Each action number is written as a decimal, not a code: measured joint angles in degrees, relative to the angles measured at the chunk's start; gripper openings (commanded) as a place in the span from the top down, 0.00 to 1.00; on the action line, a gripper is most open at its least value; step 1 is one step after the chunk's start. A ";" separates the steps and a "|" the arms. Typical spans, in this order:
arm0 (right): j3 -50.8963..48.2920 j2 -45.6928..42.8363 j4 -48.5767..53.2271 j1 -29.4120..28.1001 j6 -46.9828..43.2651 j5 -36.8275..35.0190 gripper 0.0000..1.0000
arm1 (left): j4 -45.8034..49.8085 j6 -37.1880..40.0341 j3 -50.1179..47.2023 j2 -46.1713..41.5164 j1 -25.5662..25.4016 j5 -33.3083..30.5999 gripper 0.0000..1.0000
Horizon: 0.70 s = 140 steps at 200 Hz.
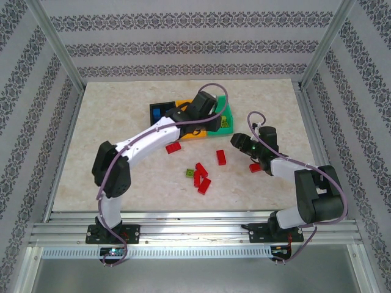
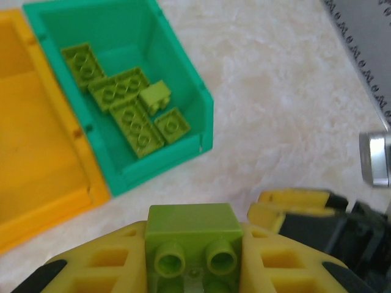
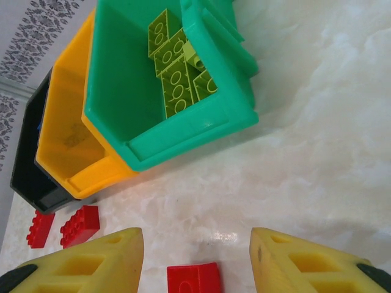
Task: Sort the legos into containers by color
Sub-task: Place the lego in the container.
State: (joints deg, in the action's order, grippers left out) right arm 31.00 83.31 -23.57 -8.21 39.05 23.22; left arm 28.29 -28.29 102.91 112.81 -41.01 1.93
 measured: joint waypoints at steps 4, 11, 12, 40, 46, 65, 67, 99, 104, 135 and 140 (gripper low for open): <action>0.00 0.00 0.00 0.00 0.00 0.04 0.50 | 0.31 0.26 1.31 0.94 0.28 0.26 0.78; 0.00 0.00 0.00 0.15 0.02 0.13 0.50 | 0.87 0.85 4.00 2.97 0.79 0.76 0.77; 0.00 0.00 -0.02 0.17 0.02 0.13 0.50 | 0.92 0.94 4.57 3.37 0.90 0.87 0.77; 0.00 0.00 -0.02 0.22 0.02 0.17 0.50 | 4.44 2.47 17.99 12.90 3.45 2.97 0.72; 0.00 0.00 -0.02 0.22 0.02 0.17 0.50 | 5.40 2.78 21.55 15.30 4.09 3.67 0.71; 0.00 0.00 -0.02 0.24 0.02 0.20 0.50 | 9.03 3.50 33.55 23.19 5.84 5.16 0.71; 0.00 0.00 -0.02 0.24 0.02 0.20 0.50 | 9.16 3.50 34.38 23.78 5.95 5.31 0.71; 0.00 0.00 -0.02 0.24 0.00 0.20 0.50 | 12.63 3.69 46.62 33.03 7.96 7.48 0.67; 0.00 0.00 -0.02 0.24 0.00 0.20 0.50 | 12.70 3.63 46.71 33.59 8.17 7.76 0.66; 0.00 -0.02 0.00 0.24 0.00 0.17 0.50 | 12.39 2.60 46.71 35.82 8.94 8.81 0.64; 0.00 -0.02 0.00 0.24 0.00 0.17 0.50 | 12.33 2.38 46.71 36.09 9.09 8.96 0.63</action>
State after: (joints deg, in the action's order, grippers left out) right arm 31.00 83.29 -23.57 -7.97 39.05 23.40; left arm 40.62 -25.91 149.62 148.90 -31.92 10.90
